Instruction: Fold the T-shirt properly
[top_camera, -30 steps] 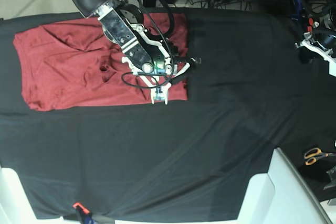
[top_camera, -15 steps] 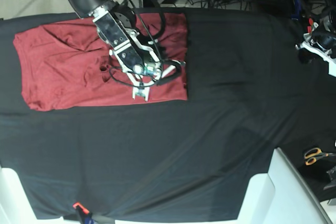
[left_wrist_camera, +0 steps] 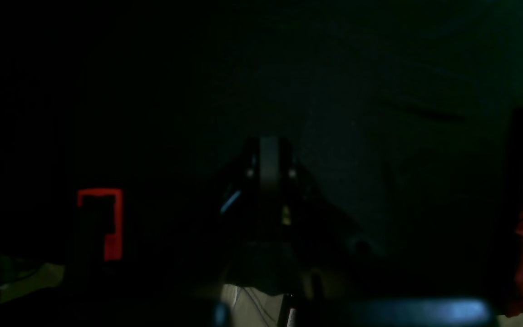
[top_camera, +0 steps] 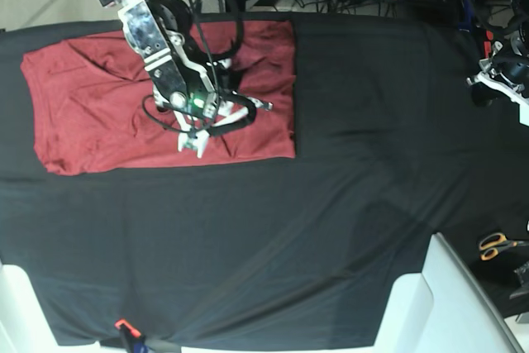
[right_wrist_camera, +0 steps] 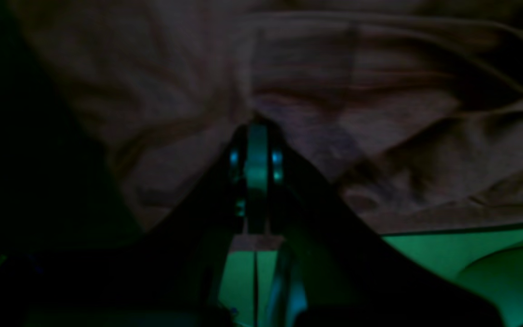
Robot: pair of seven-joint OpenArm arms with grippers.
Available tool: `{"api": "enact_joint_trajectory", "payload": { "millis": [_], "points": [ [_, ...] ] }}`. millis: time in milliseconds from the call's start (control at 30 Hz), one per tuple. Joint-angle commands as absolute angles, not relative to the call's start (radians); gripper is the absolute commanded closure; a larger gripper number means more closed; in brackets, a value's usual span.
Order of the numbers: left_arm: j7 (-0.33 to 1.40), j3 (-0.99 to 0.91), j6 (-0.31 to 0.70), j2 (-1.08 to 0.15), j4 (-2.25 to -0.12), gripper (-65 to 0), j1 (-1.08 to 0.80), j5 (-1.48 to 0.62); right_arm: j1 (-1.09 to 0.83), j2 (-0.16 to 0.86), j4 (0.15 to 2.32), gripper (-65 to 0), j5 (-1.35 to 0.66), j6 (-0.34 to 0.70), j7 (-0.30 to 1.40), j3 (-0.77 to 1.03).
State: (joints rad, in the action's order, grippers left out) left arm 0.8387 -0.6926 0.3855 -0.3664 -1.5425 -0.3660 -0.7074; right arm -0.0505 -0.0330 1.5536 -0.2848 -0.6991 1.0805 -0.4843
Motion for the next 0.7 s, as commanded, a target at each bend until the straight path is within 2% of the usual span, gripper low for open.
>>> {"api": "enact_joint_trajectory", "payload": {
  "millis": [0, 100, 233, 333, 433, 467, 600, 667],
  "points": [
    [0.823, -0.670, 0.386, -0.387, -1.567, 0.0, -0.366, -0.719, -0.039, -0.033, 1.613, -0.3, -0.289, -0.698, 1.070, -0.489],
    [0.828, -0.541, 0.389, -0.401, -1.613, 0.0, -0.366, -0.727, -0.081, 0.002, 1.784, -0.3, -0.289, -0.698, 1.017, -0.483],
    [0.846, -0.358, 0.423, -0.369, -1.692, 0.0, -0.355, -0.774, -0.120, 0.122, 1.957, -0.6, -0.294, -0.698, 0.892, -0.469],
    [0.906, -0.277, 0.423, -0.331, -1.685, 0.0, -0.309, -0.895, -0.200, 0.188, 1.971, -0.8, -0.314, -0.698, 0.710, -0.341],
    [0.929, -0.213, 0.424, -0.295, -1.593, 0.0, -0.237, -1.000, -0.314, 0.213, 1.968, -0.5, -0.446, -0.698, 0.499, -0.139],
    [0.929, -0.191, 0.424, -0.292, -1.570, 0.0, -0.214, -1.013, -0.346, 0.211, 1.965, -0.5, -0.498, -0.647, 0.452, -0.073],
    [0.923, -0.091, 0.424, -0.268, -1.543, 0.0, -0.139, -1.041, -0.441, 0.208, 1.917, -0.2, -0.708, -0.298, 0.309, 0.139],
    [0.923, -0.051, 0.426, -0.252, -1.535, 0.0, -0.108, -1.038, -0.456, 0.205, 1.888, -0.2, -0.757, -0.239, 0.308, 0.200]
  ]
}}
